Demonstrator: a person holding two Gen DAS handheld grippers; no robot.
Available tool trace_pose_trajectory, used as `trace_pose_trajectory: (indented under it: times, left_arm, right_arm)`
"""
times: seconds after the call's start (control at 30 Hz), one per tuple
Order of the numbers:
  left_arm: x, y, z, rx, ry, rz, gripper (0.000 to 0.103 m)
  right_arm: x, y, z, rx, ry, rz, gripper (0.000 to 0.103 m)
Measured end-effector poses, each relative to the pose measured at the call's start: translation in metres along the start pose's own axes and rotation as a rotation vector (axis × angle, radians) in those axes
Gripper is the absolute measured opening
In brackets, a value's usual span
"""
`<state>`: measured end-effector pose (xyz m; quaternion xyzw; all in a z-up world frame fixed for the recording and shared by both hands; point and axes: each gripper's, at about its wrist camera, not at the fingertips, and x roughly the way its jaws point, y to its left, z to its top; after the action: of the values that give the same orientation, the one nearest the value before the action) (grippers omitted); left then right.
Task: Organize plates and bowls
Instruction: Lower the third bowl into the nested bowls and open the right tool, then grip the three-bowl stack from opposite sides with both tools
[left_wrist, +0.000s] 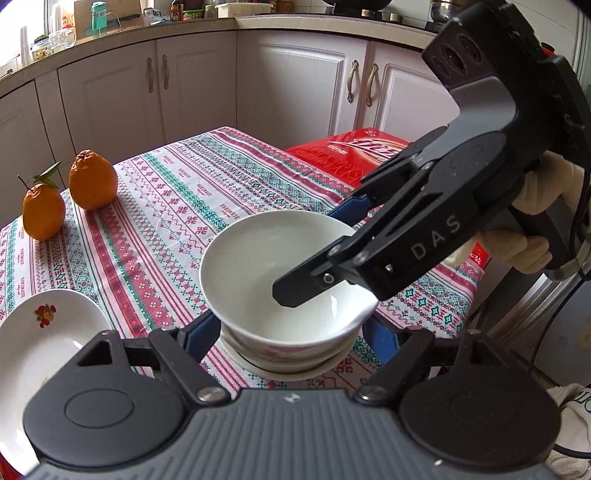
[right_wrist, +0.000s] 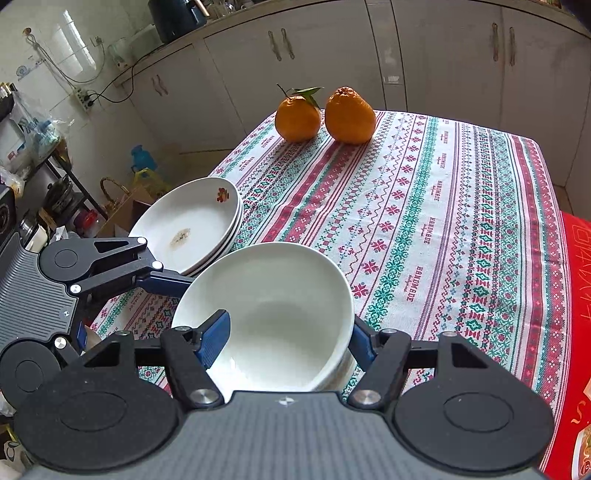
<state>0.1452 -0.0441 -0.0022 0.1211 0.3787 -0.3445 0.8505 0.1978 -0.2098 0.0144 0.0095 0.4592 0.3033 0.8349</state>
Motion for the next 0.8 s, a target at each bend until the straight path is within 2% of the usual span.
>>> trace_pose_trajectory:
  times: [0.33,0.53,0.63,0.8]
  left_arm:
    - [0.004,0.001,-0.001,0.005,0.012,0.008,0.085]
    - [0.004,0.002,-0.005,-0.004,0.005,0.001,0.094]
    - [0.001,0.004,-0.005,-0.013,0.0,-0.007,0.095]
    - [-0.007,0.004,-0.01,-0.023,-0.008,0.004,0.097]
  right_arm:
    - [0.001,0.001,-0.002,-0.021,-0.011,-0.004,0.073]
    - [-0.002,0.001,-0.004,-0.027,-0.026,0.017,0.084]
    - [-0.007,0.002,-0.006,-0.036,-0.044,0.018,0.091]
    - [-0.021,0.007,-0.013,-0.078,-0.11,0.018,0.094]
